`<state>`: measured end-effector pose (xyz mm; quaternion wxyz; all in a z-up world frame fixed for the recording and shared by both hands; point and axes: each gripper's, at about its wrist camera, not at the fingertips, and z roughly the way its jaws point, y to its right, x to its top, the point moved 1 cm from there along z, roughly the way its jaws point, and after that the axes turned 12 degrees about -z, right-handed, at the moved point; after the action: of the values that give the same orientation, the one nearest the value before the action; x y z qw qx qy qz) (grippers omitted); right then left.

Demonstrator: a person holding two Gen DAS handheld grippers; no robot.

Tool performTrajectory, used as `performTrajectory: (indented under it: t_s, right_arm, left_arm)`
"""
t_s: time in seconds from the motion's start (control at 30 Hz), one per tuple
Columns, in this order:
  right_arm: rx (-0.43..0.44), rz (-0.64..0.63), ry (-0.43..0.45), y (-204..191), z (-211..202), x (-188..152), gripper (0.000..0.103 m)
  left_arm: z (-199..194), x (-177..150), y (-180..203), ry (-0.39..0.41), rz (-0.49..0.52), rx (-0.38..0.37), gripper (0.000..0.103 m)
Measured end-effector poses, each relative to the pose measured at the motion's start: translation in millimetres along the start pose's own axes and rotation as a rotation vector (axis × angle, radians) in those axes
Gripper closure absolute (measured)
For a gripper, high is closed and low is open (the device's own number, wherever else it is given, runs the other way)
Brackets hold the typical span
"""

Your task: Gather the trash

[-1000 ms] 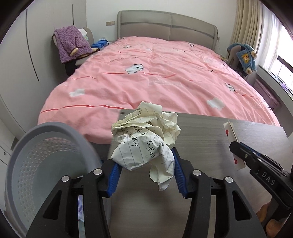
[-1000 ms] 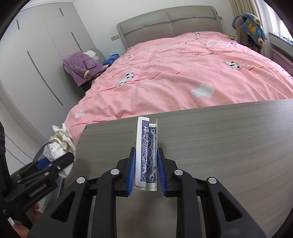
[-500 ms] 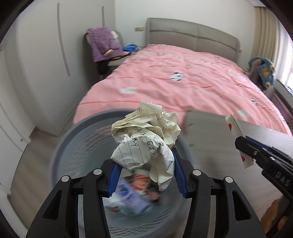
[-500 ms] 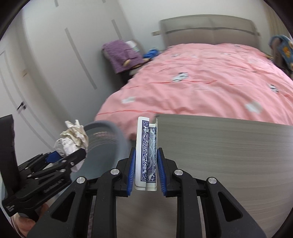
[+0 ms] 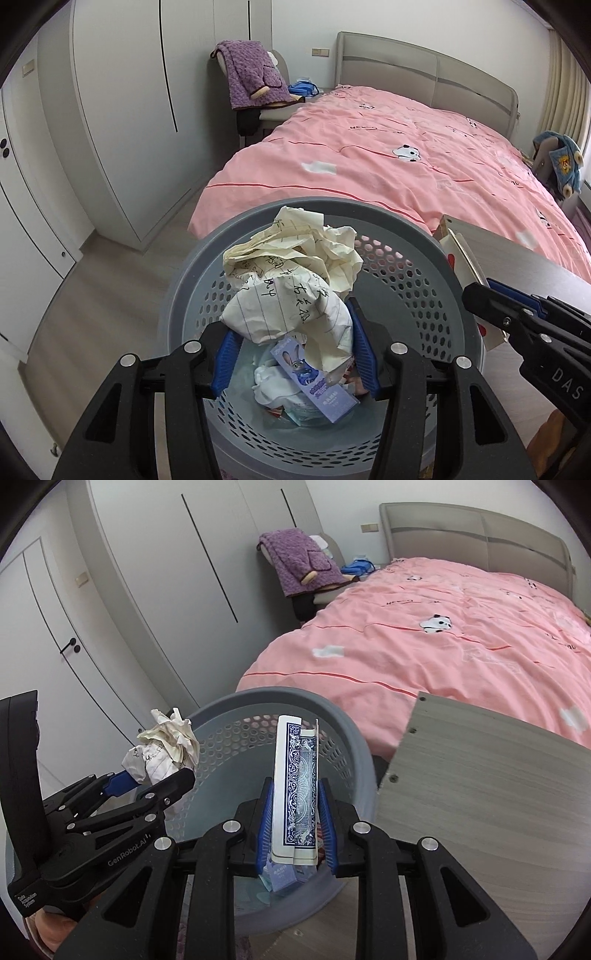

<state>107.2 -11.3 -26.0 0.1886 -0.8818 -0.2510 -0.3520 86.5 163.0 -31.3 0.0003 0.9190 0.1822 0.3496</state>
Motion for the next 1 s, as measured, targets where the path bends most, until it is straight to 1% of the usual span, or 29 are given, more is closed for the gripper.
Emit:
performTrajectory:
  t_s: [0.07, 0.13, 0.2, 0.23, 0.3, 0.4, 0.5, 1.0]
  right_arm:
    - [-0.003, -0.007, 0.001, -1, 2, 2, 0.078]
    - [-0.005, -0.009, 0.004, -2, 3, 4, 0.075]
    - [-0.006, -0.010, 0.007, -3, 1, 4, 0.057]
    - [-0.007, -0.012, 0.008, -4, 1, 4, 0.055]
    - [-0.017, -0.017, 0.012, -6, -2, 4, 0.054]
    - [-0.020, -0.015, 0.014, -7, -4, 5, 0.054]
    - [-0.023, -0.013, 0.016, -6, -5, 5, 0.054]
    - [-0.033, -0.019, 0.016, -7, -7, 4, 0.054]
  left_arm:
    - [0, -1, -2, -0.001, -0.008, 0.003, 0.048]
    - [-2, -1, -6, -0.003, -0.014, 0.004, 0.045]
    - [-2, -2, -8, -0.008, -0.021, 0.003, 0.042]
    - [-2, -2, -9, -0.010, -0.022, 0.004, 0.040]
    - [-1, -1, -10, -0.010, -0.025, 0.014, 0.038]
    - [-2, -2, -11, -0.009, -0.029, 0.019, 0.037]
    - [-5, -2, -12, 0.001, -0.031, 0.026, 0.034]
    - [-5, -1, -15, -0.002, -0.042, 0.044, 0.032]
